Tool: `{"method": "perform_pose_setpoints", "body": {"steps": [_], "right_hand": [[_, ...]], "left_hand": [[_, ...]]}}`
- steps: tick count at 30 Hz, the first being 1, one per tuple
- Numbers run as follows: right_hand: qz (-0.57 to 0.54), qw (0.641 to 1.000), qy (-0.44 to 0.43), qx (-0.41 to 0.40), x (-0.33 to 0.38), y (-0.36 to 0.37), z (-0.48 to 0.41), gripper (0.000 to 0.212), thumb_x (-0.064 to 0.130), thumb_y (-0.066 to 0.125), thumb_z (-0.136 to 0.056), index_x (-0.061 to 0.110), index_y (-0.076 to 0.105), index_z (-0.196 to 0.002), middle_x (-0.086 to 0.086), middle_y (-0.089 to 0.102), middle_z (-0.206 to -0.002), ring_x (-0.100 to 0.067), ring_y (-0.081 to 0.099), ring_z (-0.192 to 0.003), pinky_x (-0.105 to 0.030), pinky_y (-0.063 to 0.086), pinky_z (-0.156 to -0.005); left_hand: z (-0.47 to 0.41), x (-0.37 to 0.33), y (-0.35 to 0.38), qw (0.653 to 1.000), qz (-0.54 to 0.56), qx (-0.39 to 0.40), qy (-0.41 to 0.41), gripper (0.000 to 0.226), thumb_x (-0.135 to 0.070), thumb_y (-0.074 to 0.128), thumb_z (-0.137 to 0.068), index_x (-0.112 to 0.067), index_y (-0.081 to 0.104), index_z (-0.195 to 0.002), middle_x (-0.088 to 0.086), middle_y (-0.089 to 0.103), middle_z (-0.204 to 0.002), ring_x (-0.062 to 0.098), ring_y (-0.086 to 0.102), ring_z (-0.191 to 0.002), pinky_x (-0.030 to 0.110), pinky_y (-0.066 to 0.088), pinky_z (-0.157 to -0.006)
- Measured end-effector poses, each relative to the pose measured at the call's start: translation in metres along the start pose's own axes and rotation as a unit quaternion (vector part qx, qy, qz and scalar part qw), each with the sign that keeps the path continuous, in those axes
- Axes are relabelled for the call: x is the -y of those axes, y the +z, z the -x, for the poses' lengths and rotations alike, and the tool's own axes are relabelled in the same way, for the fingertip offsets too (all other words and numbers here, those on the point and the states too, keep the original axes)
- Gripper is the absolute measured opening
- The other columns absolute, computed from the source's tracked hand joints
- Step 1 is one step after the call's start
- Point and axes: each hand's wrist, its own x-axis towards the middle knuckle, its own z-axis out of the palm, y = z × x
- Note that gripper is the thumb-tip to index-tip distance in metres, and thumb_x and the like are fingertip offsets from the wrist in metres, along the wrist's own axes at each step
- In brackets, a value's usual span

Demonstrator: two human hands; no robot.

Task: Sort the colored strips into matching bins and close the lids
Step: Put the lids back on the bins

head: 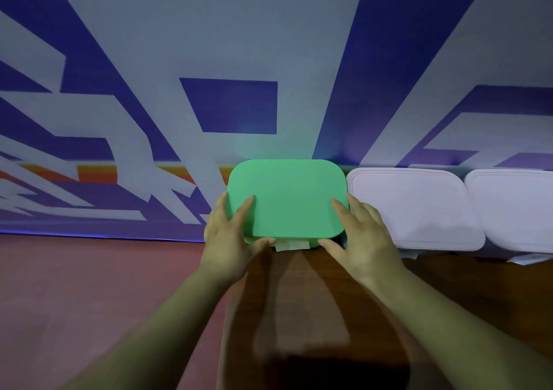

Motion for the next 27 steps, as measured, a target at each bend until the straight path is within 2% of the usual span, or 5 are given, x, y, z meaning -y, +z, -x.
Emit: {"method": "perform_pose_setpoints", "body": {"steps": [4, 9, 15, 22, 27], "right_hand": [[0.026, 1.0, 0.001, 0.014, -0.001, 0.002, -0.002, 0.082, 0.064, 0.058, -0.085, 0.026, 0.031, -0.153, -0.007, 0.031, -0.16, -0.027, 0.028, -0.146, -0.039, 0.023, -0.119], [0.029, 0.999, 0.003, 0.021, -0.003, 0.001, -0.003, 0.082, 0.066, 0.058, -0.084, 0.026, 0.034, -0.152, -0.005, 0.033, -0.159, -0.026, 0.03, -0.144, -0.041, 0.027, -0.117], [0.034, 0.999, -0.009, 0.013, -0.004, 0.003, 0.002, 0.081, 0.066, 0.06, -0.08, 0.024, 0.043, -0.147, -0.008, 0.042, -0.154, -0.029, 0.04, -0.14, -0.044, 0.034, -0.113], [0.049, 0.998, -0.02, 0.045, -0.001, -0.011, -0.011, 0.081, 0.075, 0.04, -0.085, 0.027, 0.033, -0.15, -0.003, 0.039, -0.149, -0.023, 0.032, -0.138, -0.04, 0.031, -0.114], [0.059, 0.994, -0.031, 0.084, -0.003, -0.009, -0.031, 0.083, 0.076, 0.029, -0.088, 0.031, 0.013, -0.156, 0.001, 0.004, -0.166, -0.023, 0.003, -0.152, -0.041, 0.01, -0.122]], "left_hand": [[-0.002, 0.001, -0.001, 0.999, 0.029, 0.018, -0.002, 0.098, -0.063, 0.074, -0.07, -0.034, 0.026, -0.151, 0.004, 0.008, -0.159, 0.03, 0.016, -0.146, 0.051, 0.029, -0.118], [-0.008, -0.007, -0.006, 0.993, 0.099, 0.055, -0.039, 0.101, -0.07, 0.065, -0.075, -0.033, 0.015, -0.155, -0.005, -0.001, -0.161, 0.023, 0.012, -0.15, 0.041, 0.024, -0.119], [0.004, -0.006, -0.005, 0.994, 0.079, 0.053, -0.045, 0.104, -0.077, 0.058, -0.072, -0.033, 0.014, -0.155, -0.004, 0.003, -0.159, 0.024, 0.014, -0.149, 0.044, 0.026, -0.119], [-0.001, 0.0, -0.011, 0.997, 0.047, 0.059, -0.021, 0.103, -0.075, 0.059, -0.074, -0.03, 0.016, -0.155, 0.0, 0.007, -0.159, 0.026, 0.016, -0.147, 0.043, 0.026, -0.118], [-0.011, 0.005, -0.015, 0.996, 0.001, 0.093, -0.01, 0.107, -0.084, 0.051, -0.072, -0.034, 0.007, -0.155, 0.004, -0.002, -0.162, 0.031, 0.011, -0.149, 0.049, 0.027, -0.118]]}}
